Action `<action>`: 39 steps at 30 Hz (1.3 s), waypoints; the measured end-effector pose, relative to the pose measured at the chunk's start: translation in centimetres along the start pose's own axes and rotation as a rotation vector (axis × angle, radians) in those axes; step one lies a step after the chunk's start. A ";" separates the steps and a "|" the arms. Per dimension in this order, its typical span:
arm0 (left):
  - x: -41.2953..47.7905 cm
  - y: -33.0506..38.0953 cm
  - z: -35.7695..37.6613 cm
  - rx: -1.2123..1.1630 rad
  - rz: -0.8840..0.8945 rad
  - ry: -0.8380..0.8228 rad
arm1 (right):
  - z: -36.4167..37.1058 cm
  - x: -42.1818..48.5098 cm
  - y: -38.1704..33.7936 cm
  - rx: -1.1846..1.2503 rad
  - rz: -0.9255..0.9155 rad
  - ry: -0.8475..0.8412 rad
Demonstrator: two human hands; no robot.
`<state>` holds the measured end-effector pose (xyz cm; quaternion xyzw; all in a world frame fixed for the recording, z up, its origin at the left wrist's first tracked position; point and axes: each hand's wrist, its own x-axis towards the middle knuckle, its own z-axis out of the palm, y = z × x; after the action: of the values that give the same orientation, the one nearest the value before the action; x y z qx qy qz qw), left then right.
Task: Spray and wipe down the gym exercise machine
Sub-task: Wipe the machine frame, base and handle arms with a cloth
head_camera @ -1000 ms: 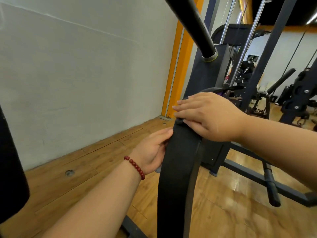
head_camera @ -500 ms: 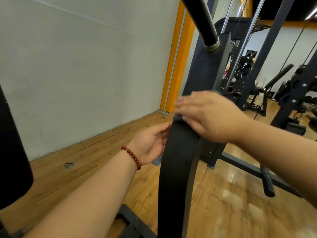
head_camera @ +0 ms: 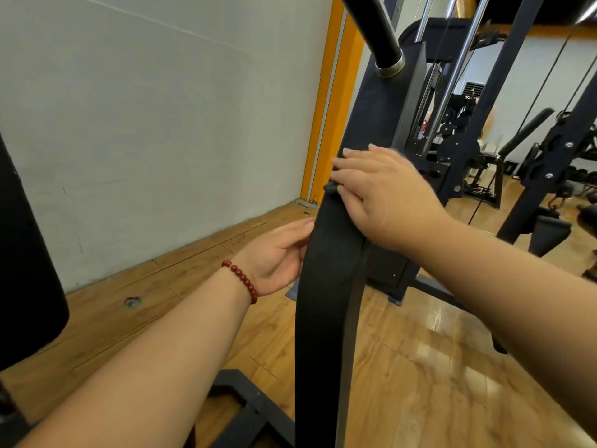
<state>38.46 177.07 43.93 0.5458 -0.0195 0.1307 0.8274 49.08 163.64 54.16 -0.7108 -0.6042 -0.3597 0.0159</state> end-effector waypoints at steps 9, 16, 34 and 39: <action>-0.1 0.0 0.1 -0.055 0.025 -0.012 | 0.5 -3.1 -1.9 0.040 -0.120 -0.045; -1.1 0.4 0.1 0.020 -0.092 0.025 | 0.7 -5.0 -4.0 0.084 -0.273 -0.084; -2.5 0.1 2.0 0.125 -0.151 0.211 | 0.2 -2.0 -1.8 -0.026 0.014 0.041; -2.8 0.0 2.2 0.090 -0.127 0.207 | 1.3 -5.0 -4.5 0.024 -0.126 0.005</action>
<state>36.03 174.56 44.28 0.5660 0.1065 0.1345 0.8063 45.78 161.18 48.65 -0.6704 -0.6518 -0.3544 0.0033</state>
